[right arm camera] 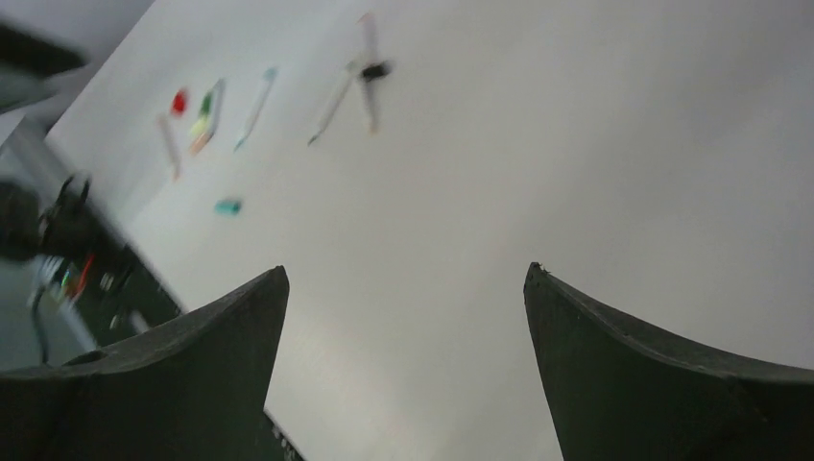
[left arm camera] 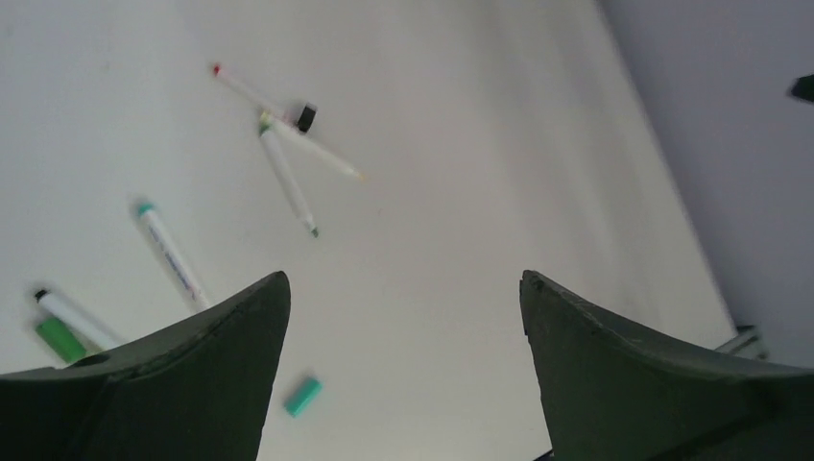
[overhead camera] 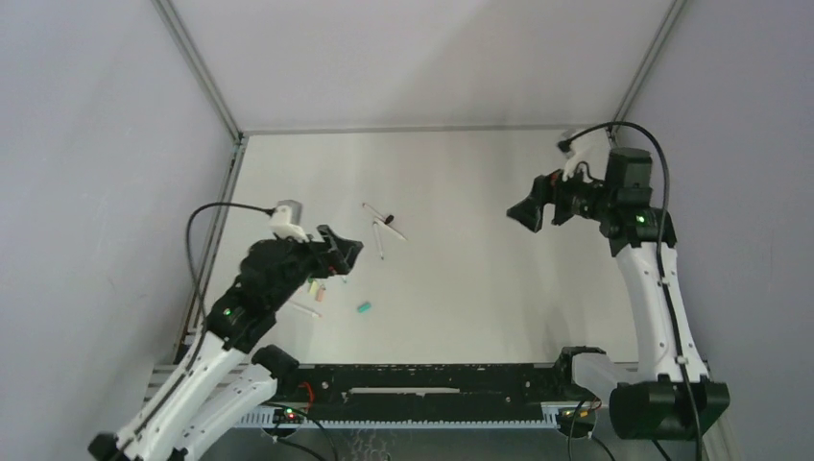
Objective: Insert the pens into the pen caps
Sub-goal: Pick up the pen from the center of the board.
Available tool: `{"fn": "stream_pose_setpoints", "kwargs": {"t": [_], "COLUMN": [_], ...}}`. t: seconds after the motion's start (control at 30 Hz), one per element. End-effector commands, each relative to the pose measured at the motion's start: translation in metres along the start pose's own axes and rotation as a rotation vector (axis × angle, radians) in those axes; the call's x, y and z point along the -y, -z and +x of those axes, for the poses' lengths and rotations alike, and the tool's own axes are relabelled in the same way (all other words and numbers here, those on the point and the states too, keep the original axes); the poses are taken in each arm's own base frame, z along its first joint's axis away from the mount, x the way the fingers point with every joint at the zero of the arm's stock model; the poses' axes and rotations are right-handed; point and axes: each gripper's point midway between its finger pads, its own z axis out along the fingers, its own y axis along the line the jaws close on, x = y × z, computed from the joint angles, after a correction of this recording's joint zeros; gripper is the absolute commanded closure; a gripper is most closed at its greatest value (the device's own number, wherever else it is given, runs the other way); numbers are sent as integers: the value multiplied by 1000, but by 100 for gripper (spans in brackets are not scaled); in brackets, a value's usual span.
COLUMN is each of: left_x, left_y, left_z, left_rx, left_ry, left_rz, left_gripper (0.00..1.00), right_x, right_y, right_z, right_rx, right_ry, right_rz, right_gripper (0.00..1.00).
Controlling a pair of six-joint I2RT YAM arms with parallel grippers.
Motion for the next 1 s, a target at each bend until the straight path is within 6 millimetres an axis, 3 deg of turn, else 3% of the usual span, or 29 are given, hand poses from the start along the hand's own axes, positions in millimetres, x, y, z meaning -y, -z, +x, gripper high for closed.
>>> {"fn": "stream_pose_setpoints", "kwargs": {"t": [0.0,0.17,0.3,0.43,0.57,0.8,0.97], "left_x": [-36,-73,-100,-130,-147,-155,-159], "left_y": [-37,-66,-79,-90,-97,-111,-115], "left_z": [26,59,70,79,91,115,129], "left_rx": [4,-60,-83,-156,-235,-333,-380], "left_ry": [-27,-64,-74,-42,-78,-87,-75], "left_rz": [-221,-409,-532,-681,-776,-787,-784], "left_gripper": [9,25,39,59,58,57,64], "right_x": [-35,-30,-21,-21,-23,-34,-35], "right_y": [-18,-37,-43,-48,-44,-36,-33], "right_z": [33,58,74,78,75,68,66], "right_rx": [-87,-99,-131,-145,-136,-108,-97], "right_ry": [85,54,33,7,21,36,35], "right_rz": [-314,-369,-342,-360,-350,-376,-381], "right_gripper": [0,0,1,6,6,5,5]}}
